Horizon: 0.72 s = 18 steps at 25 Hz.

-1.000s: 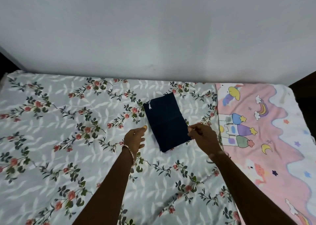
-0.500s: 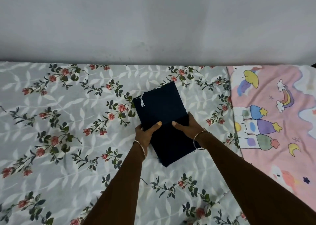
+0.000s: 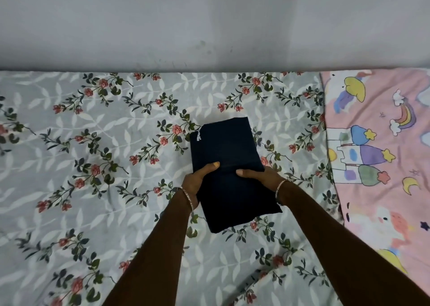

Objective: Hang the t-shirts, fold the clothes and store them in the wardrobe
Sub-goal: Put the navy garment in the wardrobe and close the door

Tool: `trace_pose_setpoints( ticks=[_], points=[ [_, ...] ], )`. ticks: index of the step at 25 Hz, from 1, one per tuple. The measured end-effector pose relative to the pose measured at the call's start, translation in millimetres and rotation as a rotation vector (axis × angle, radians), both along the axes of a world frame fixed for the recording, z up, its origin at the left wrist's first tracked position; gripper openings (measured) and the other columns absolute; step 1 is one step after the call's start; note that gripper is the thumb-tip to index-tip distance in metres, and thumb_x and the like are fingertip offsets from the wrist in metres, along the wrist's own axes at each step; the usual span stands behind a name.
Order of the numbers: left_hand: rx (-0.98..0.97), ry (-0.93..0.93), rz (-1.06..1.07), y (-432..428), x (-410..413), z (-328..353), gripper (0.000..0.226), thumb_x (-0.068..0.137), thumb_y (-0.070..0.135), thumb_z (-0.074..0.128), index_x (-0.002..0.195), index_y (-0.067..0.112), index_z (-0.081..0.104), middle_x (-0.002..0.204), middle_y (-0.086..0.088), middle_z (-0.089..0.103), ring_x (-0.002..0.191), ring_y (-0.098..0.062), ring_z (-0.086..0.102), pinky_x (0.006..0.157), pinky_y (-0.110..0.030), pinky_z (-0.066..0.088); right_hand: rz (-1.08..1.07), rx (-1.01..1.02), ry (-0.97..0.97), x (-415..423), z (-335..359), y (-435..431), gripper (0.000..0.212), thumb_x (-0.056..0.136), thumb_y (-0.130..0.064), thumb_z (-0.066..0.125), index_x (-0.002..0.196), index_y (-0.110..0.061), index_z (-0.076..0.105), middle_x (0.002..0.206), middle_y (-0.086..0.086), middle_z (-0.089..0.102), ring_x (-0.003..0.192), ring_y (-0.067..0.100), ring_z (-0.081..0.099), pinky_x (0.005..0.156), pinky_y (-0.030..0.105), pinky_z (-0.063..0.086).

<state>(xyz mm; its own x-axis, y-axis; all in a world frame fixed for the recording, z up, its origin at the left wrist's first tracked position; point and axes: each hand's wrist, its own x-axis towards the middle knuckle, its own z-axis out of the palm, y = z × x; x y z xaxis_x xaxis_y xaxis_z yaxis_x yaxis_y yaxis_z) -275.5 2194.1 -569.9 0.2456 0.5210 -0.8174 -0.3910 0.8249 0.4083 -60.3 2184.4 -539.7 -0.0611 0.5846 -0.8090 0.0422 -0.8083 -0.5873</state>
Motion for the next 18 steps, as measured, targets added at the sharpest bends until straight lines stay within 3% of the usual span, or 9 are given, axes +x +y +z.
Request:
trace_pose_setpoints(
  ticks=[3,7,10,15,18],
  points=[
    [-0.048,-0.124,0.026,-42,-14,38,0.043,0.086,0.019,0.072,0.126,0.004,0.065,0.123,-0.019,0.067,0.11,-0.036,0.066,0.09,-0.045,0.057,-0.075,0.003,0.07,-14,20,-41,0.052,0.072,-0.021,0.088,0.12,-0.015,0.07,0.113,0.009,0.075,0.104,0.031,0.071,0.095,0.051,0.055],
    [-0.054,-0.206,0.137,-108,-34,90,0.044,0.089,0.015,0.068,0.131,0.004,0.061,0.132,-0.023,0.061,0.121,-0.042,0.059,0.106,-0.055,0.045,-0.11,0.0,0.159,-34,66,-91,0.055,0.072,-0.011,0.084,0.124,-0.007,0.066,0.118,0.017,0.071,0.108,0.037,0.069,0.1,0.054,0.052],
    [-0.035,-0.233,0.232,-161,-45,142,0.038,0.093,0.014,0.062,0.13,0.003,0.062,0.13,-0.023,0.062,0.12,-0.043,0.059,0.107,-0.056,0.043,-0.068,-0.027,0.325,-47,115,-122,0.058,0.075,-0.012,0.075,0.131,-0.006,0.061,0.126,0.021,0.067,0.115,0.042,0.064,0.097,0.051,0.053],
    [-0.001,-0.259,0.399,-236,-60,227,0.043,0.089,0.014,0.07,0.13,0.003,0.063,0.132,-0.024,0.061,0.121,-0.043,0.059,0.11,-0.057,0.039,0.102,-0.006,0.462,-65,199,-152,0.057,0.079,-0.01,0.07,0.134,-0.005,0.058,0.13,0.024,0.063,0.118,0.045,0.061,0.1,0.051,0.051],
    [0.08,-0.199,0.49,-279,-65,284,0.044,0.078,0.011,0.075,0.121,0.003,0.069,0.126,-0.02,0.066,0.108,-0.038,0.067,0.097,-0.05,0.051,0.21,0.141,0.453,-69,253,-171,0.053,0.082,-0.002,0.07,0.132,-0.012,0.06,0.13,0.019,0.065,0.116,0.041,0.063,0.098,0.05,0.052]
  ],
)
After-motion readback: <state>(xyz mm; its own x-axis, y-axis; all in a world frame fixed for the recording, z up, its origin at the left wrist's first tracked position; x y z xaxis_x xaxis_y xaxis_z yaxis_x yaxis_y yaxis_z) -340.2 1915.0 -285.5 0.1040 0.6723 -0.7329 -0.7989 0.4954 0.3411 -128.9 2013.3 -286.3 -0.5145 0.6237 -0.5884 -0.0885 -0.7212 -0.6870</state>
